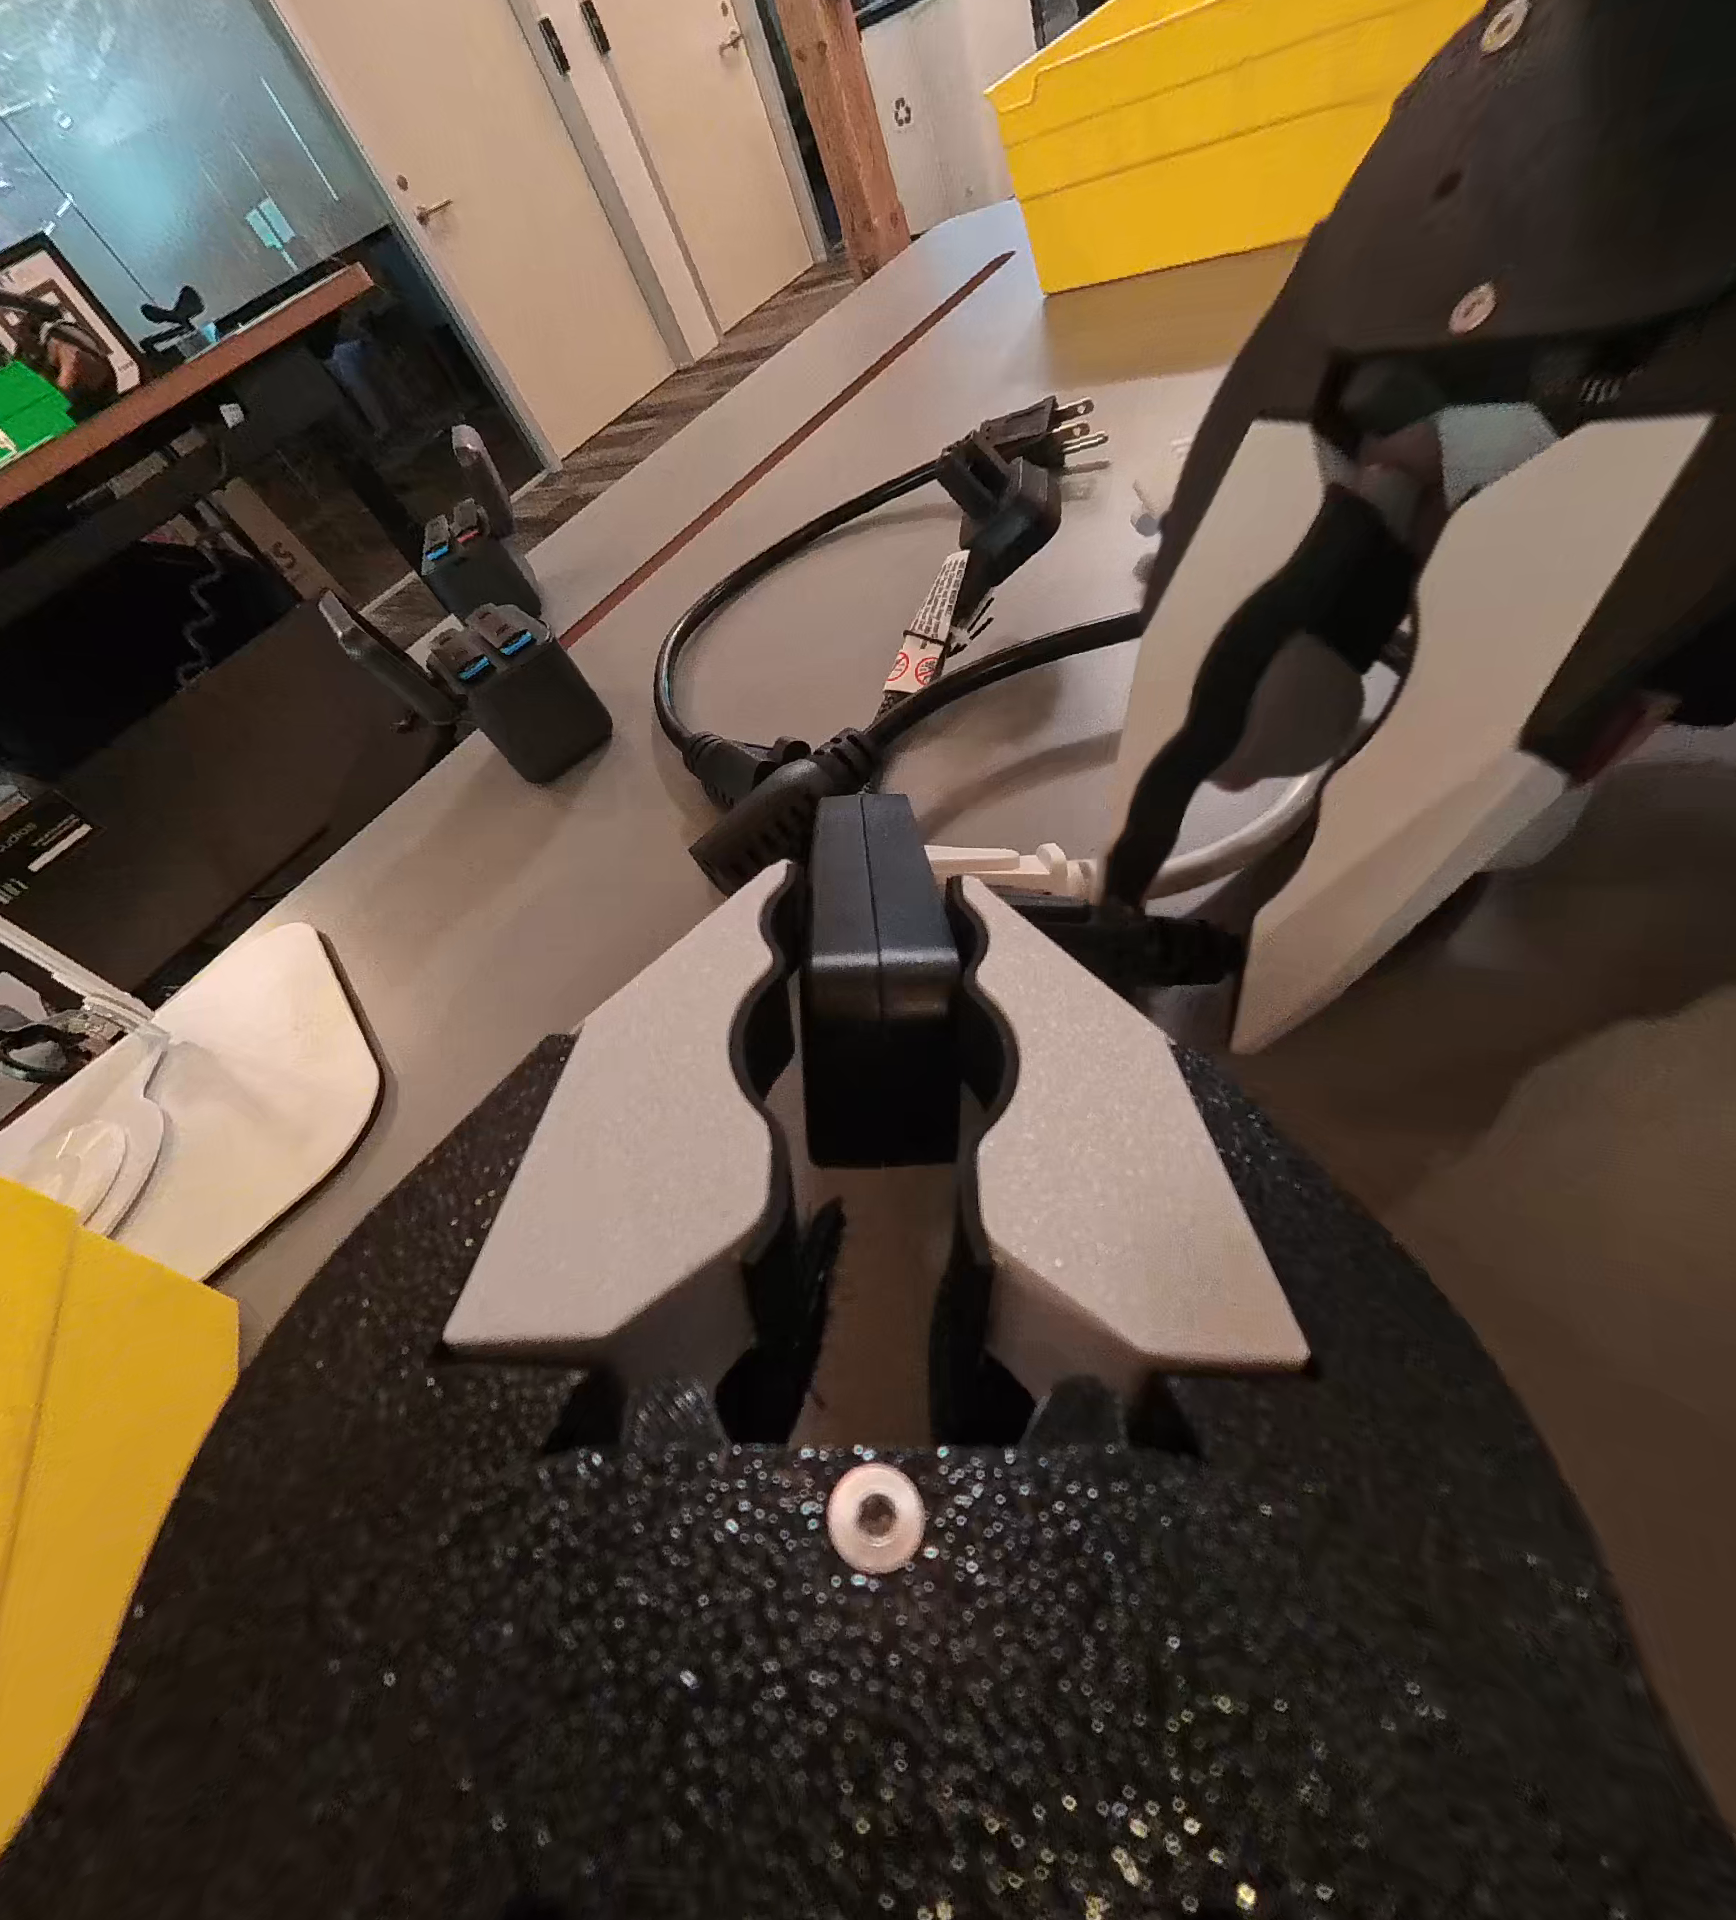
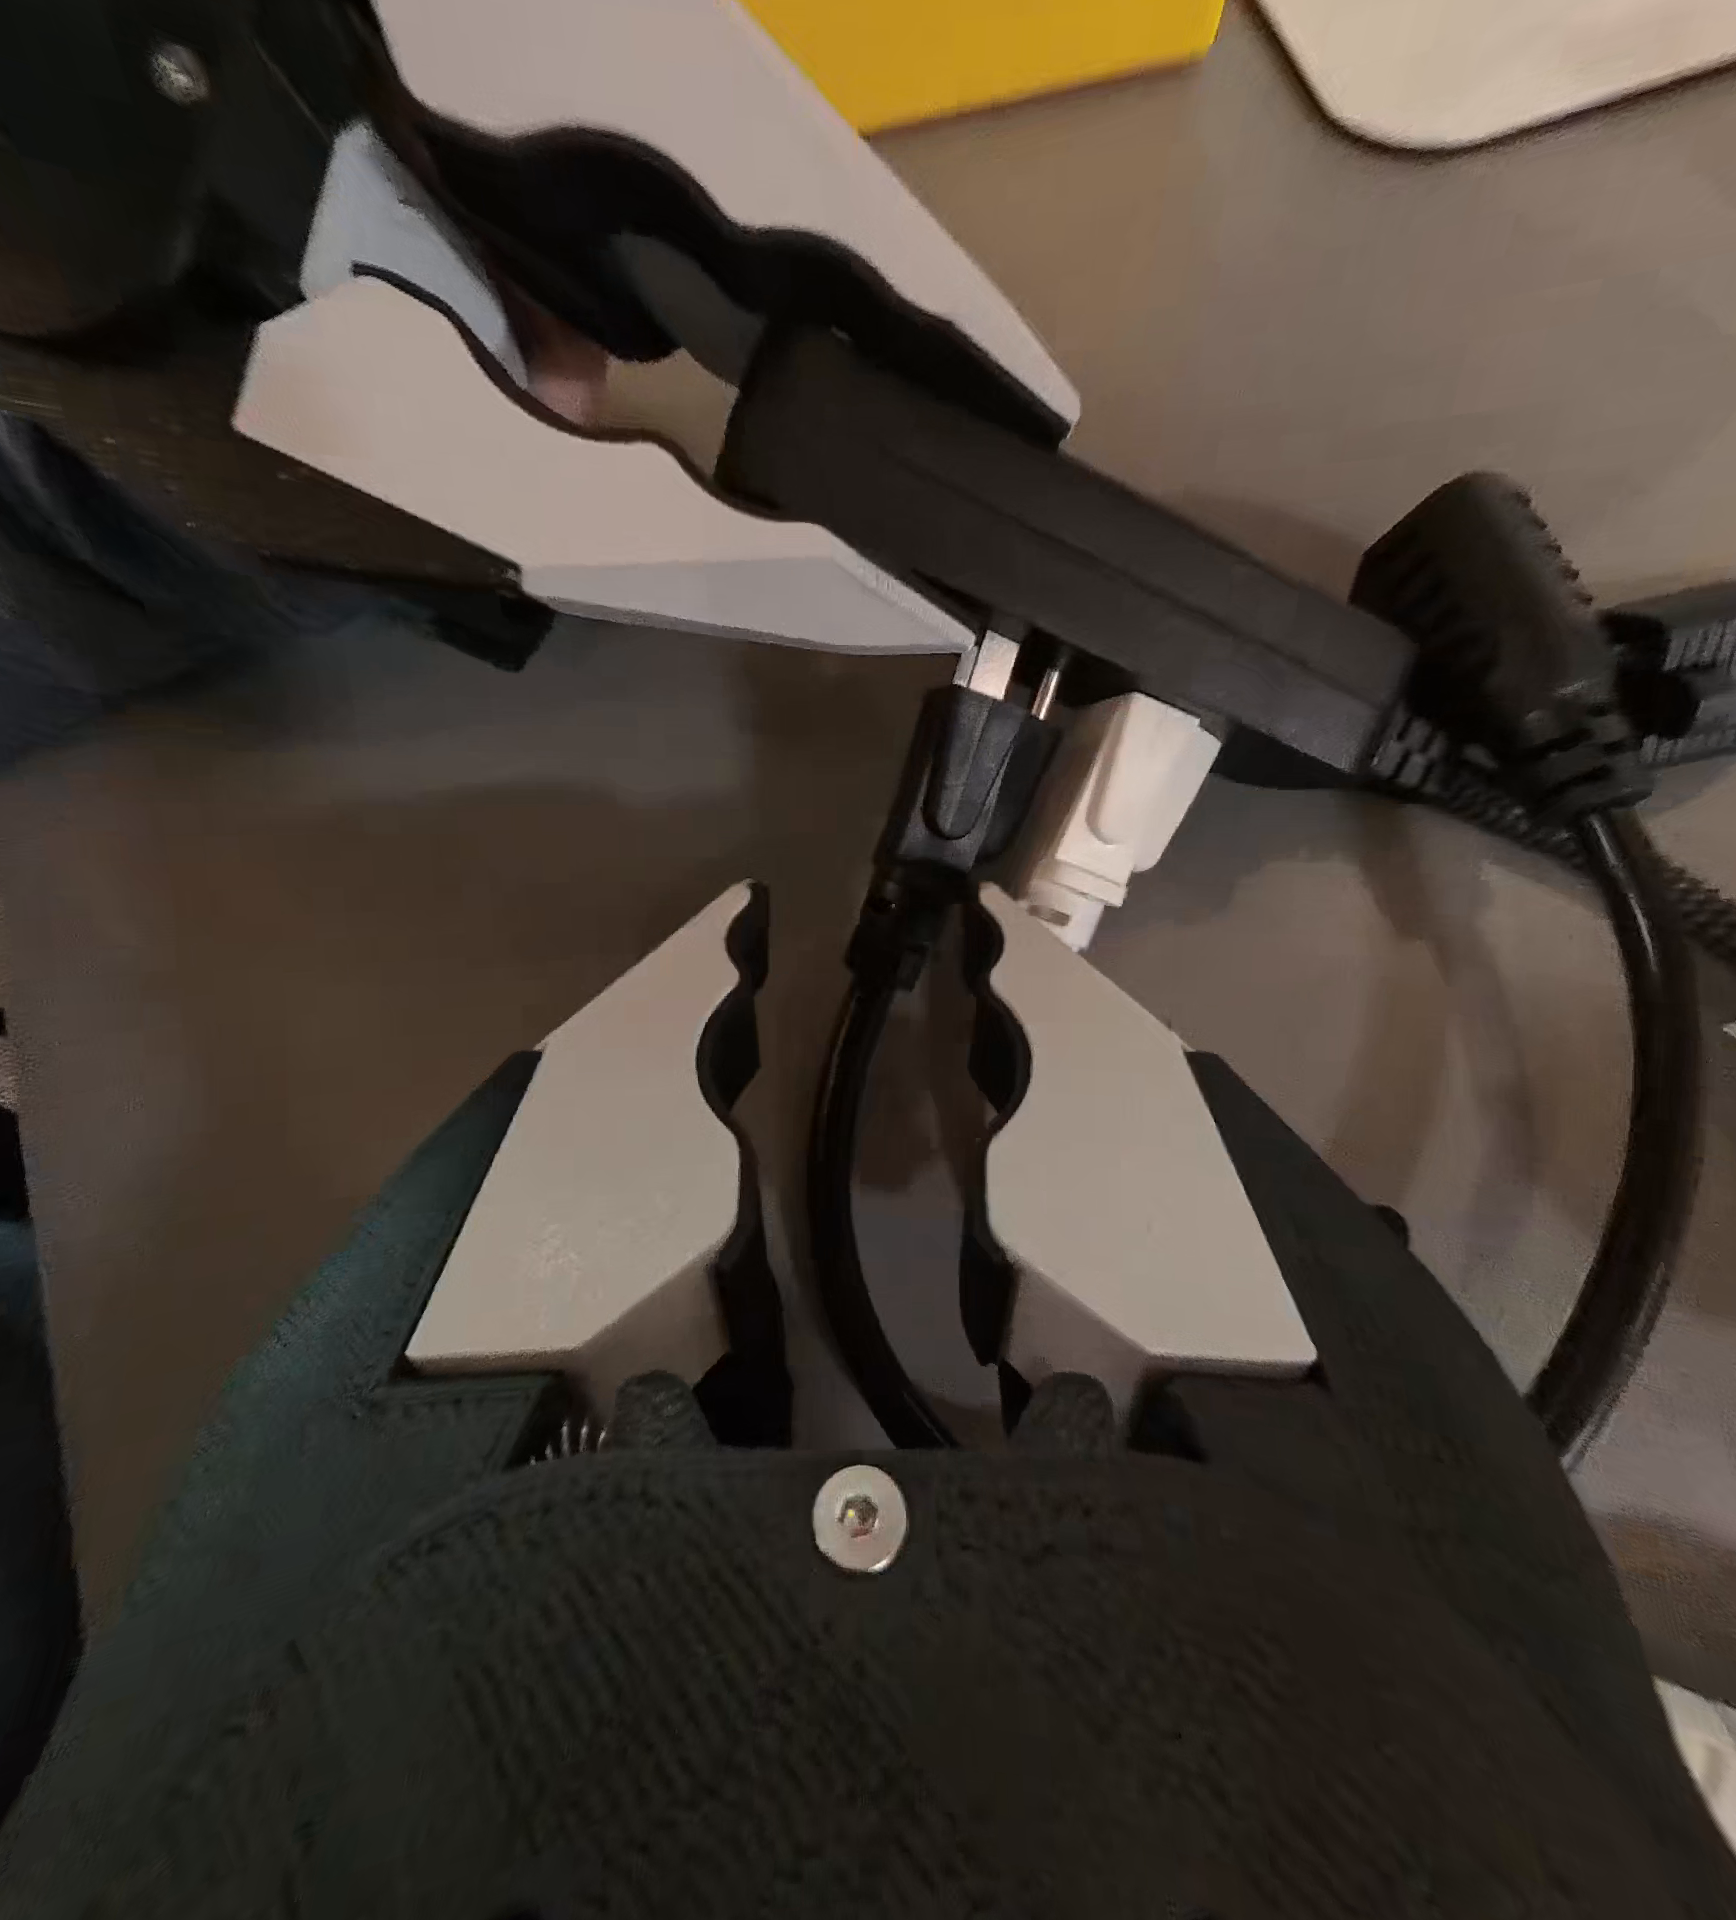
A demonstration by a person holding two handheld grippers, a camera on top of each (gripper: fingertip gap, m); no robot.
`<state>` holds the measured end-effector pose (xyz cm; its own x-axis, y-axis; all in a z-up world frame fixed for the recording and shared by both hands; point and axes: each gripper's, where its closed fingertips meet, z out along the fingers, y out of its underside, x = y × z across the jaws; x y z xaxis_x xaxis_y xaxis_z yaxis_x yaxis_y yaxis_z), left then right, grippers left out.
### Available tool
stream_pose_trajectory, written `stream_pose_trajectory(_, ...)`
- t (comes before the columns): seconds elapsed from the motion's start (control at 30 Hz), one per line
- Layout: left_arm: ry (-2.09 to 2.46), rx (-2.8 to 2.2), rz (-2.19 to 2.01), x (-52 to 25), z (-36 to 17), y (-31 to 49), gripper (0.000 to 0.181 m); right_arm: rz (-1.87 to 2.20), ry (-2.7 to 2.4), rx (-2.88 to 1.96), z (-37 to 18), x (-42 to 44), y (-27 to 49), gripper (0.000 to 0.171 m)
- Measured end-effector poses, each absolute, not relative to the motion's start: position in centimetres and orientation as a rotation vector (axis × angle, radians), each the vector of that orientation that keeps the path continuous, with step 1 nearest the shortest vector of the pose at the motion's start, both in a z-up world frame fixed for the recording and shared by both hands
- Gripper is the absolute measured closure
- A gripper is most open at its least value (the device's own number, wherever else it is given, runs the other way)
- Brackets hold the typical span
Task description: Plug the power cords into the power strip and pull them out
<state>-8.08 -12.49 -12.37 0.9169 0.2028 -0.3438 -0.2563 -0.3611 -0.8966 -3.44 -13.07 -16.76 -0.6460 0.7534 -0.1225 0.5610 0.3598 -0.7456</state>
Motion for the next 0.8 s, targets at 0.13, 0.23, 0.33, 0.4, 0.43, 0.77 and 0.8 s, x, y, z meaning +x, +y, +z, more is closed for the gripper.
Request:
stream_pose_trajectory(0.13,0.037,-1.88,0.484,-8.0,-12.5,-12.6,0.157,1.056,-2.37,-1.181,-17.2,-3.9,-12.8,0.147)
stream_pose_trajectory(0.23,0.016,-1.873,0.484,-8.0,-12.4,-12.5,0.157,0.99,-2.377,-1.139,-17.3,-3.8,-12.7,0.144)
stream_pose_trajectory(0.33,-0.038,-1.885,0.512,-7.9,-12.4,-12.2,0.157,0.894,-2.375,-1.084,-17.5,-3.7,-12.2,0.141)
stream_pose_trajectory(0.4,-0.089,-1.898,0.547,-7.7,-12.4,-12.0,0.157,0.79,-2.358,-1.001,-17.6,-3.9,-11.4,0.148)
stream_pose_trajectory(0.43,-0.111,-1.901,0.569,-7.6,-12.4,-11.9,0.157,0.755,-2.355,-0.953,-17.7,-3.9,-11.0,0.148)
stream_pose_trajectory(0.77,0.001,-1.882,0.212,-1.3,-12.5,-8.5,0.107,0.788,-2.44,-0.648,-17.7,-1.7,-6.5,0.136)
stream_pose_trajectory(0.8,0.074,-1.874,0.195,-0.9,-12.2,-8.6,0.099,0.816,-2.439,-0.598,-17.6,-1.3,-6.2,0.132)
